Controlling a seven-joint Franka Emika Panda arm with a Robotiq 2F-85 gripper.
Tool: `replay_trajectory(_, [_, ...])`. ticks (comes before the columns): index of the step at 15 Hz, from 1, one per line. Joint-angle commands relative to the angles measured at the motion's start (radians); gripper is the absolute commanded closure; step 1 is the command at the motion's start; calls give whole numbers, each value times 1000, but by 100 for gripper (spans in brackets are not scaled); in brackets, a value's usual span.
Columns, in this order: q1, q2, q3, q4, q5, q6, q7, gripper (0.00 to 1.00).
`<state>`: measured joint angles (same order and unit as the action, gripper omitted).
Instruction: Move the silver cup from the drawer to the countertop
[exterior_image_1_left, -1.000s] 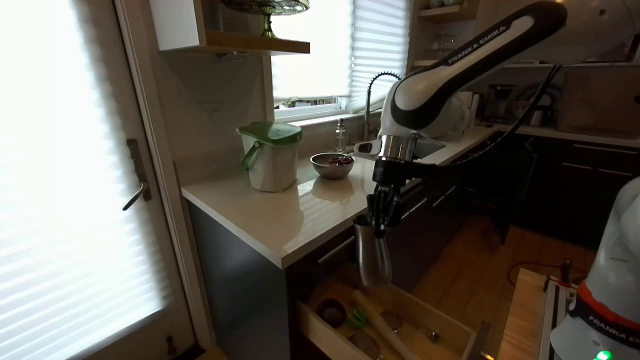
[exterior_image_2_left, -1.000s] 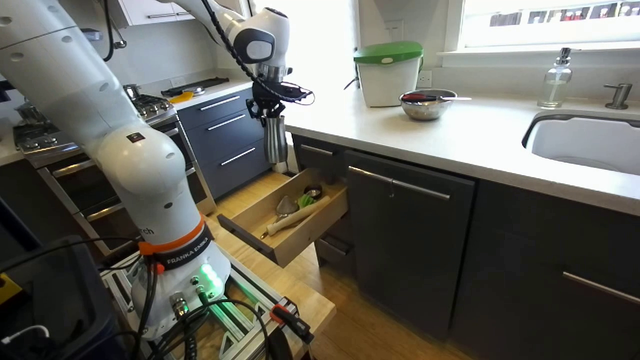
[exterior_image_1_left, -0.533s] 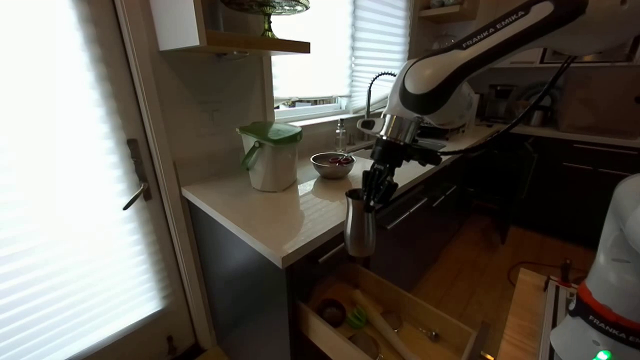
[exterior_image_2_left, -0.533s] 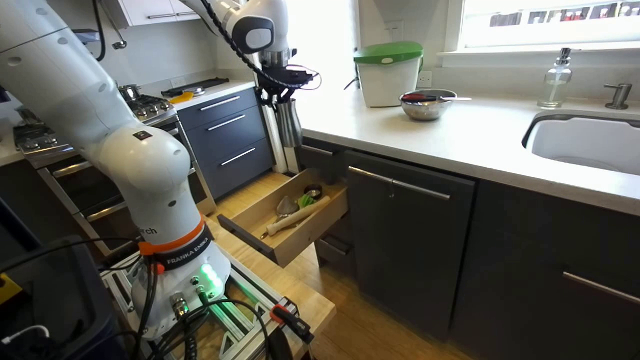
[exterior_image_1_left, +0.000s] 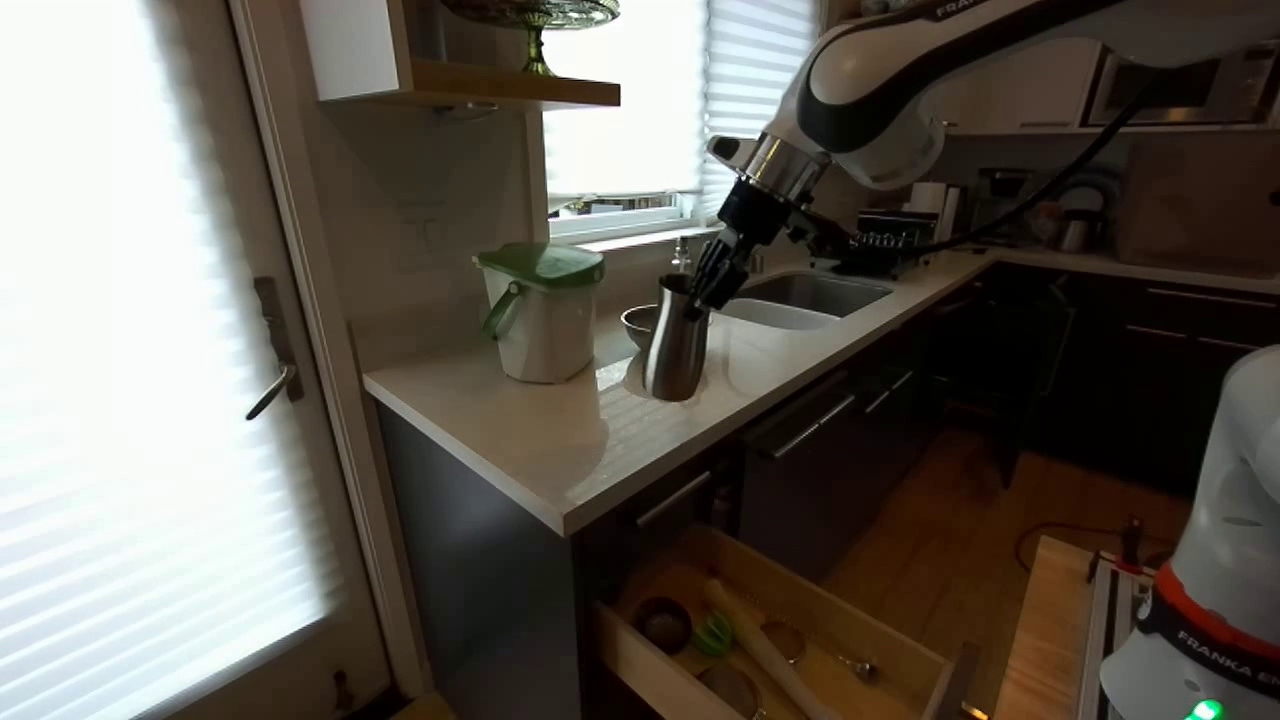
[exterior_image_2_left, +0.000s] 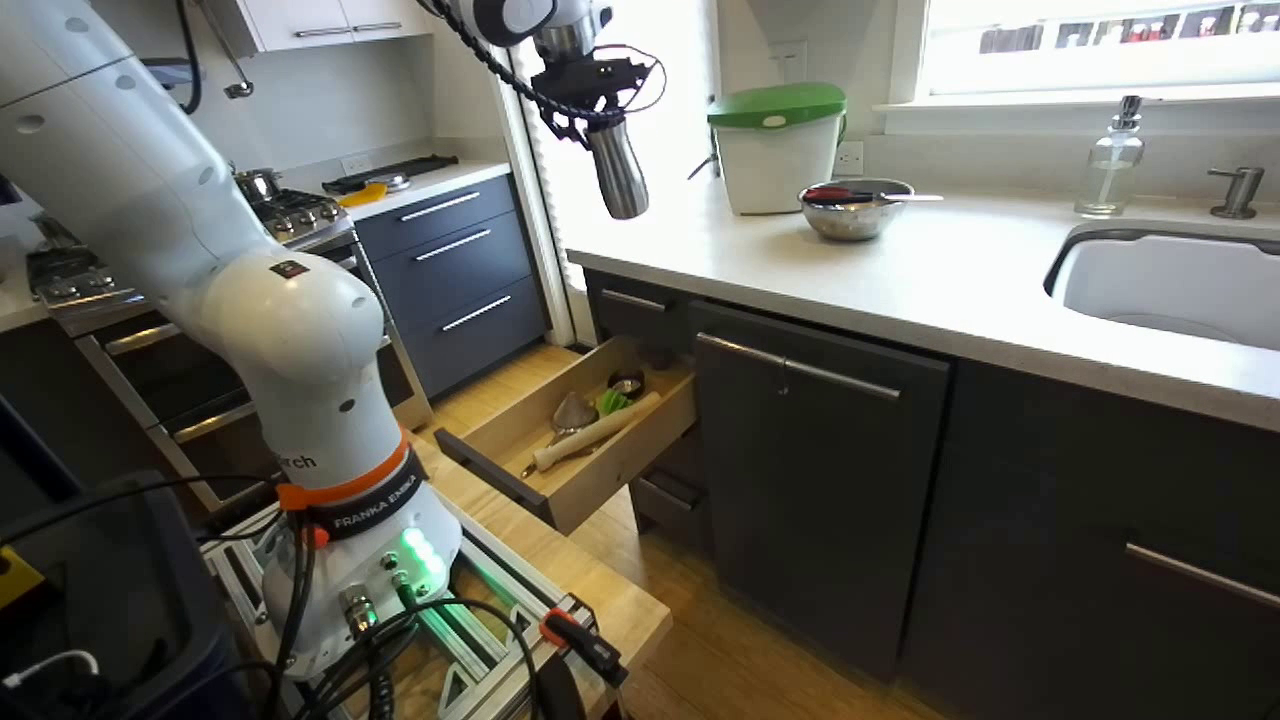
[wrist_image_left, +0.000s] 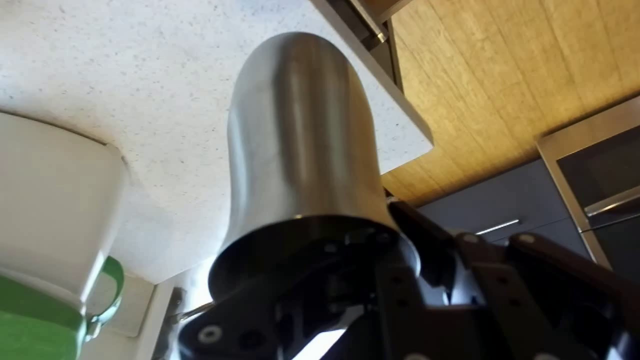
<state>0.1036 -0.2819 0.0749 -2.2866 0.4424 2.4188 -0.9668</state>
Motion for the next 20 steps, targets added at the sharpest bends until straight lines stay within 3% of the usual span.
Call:
replay_trajectory(1, [11, 184, -34, 158, -30, 23, 114, 98])
replay_trajectory(8, [-27, 468, -13, 436, -70, -45, 279, 98])
replay_trajectory(16, [-47, 566, 29, 544, -141, -79, 386, 98])
replay_trajectory(17, [-46, 569, 30, 546, -158, -83, 395, 67])
replay_trajectory(18, [-46, 569, 32, 545, -171, -85, 401, 64])
replay_trajectory(20, [-47, 564, 34, 542, -196, -86, 412, 50])
